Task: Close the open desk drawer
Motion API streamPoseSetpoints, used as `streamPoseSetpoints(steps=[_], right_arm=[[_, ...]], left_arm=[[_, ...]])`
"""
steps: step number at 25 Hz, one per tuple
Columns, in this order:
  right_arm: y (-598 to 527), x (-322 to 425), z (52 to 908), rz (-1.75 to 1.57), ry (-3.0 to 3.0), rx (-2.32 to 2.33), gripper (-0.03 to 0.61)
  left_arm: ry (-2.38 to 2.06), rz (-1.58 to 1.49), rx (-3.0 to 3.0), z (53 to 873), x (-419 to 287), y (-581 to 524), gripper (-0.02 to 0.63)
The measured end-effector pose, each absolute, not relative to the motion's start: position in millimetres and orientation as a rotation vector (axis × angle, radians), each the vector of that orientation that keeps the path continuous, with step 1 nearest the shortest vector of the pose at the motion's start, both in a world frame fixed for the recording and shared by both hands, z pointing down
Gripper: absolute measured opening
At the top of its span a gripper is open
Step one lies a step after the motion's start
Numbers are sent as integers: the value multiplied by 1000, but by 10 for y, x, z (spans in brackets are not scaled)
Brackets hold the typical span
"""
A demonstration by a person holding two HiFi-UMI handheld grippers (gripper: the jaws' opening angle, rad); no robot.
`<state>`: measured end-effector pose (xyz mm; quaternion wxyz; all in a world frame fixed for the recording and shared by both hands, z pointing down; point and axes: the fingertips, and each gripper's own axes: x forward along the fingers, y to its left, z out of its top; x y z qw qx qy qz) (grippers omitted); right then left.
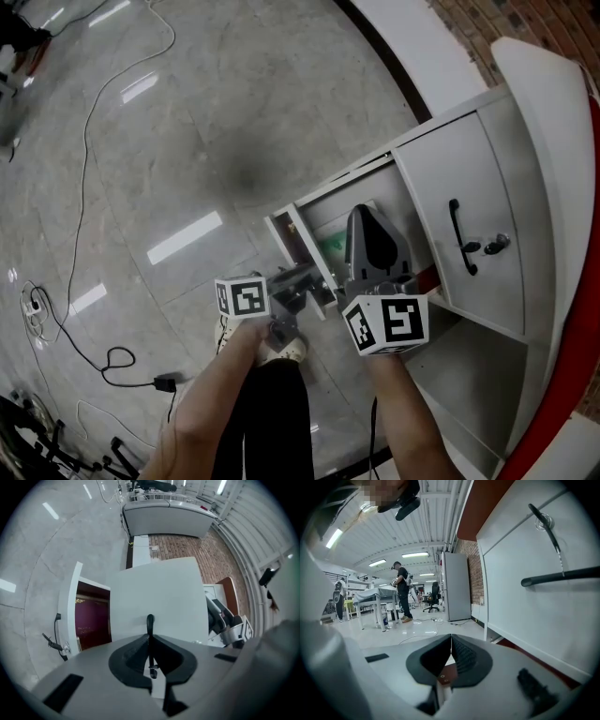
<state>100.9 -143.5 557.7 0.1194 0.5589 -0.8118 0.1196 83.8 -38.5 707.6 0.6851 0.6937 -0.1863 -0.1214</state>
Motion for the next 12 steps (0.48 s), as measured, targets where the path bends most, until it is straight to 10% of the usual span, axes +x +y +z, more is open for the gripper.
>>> streamPoseSetpoints(steps=[12], right_arm=[[-1428, 1078, 5326, 336, -2369, 1609, 12]], left_arm=[[-439, -278, 1530, 6912, 859, -409, 23]])
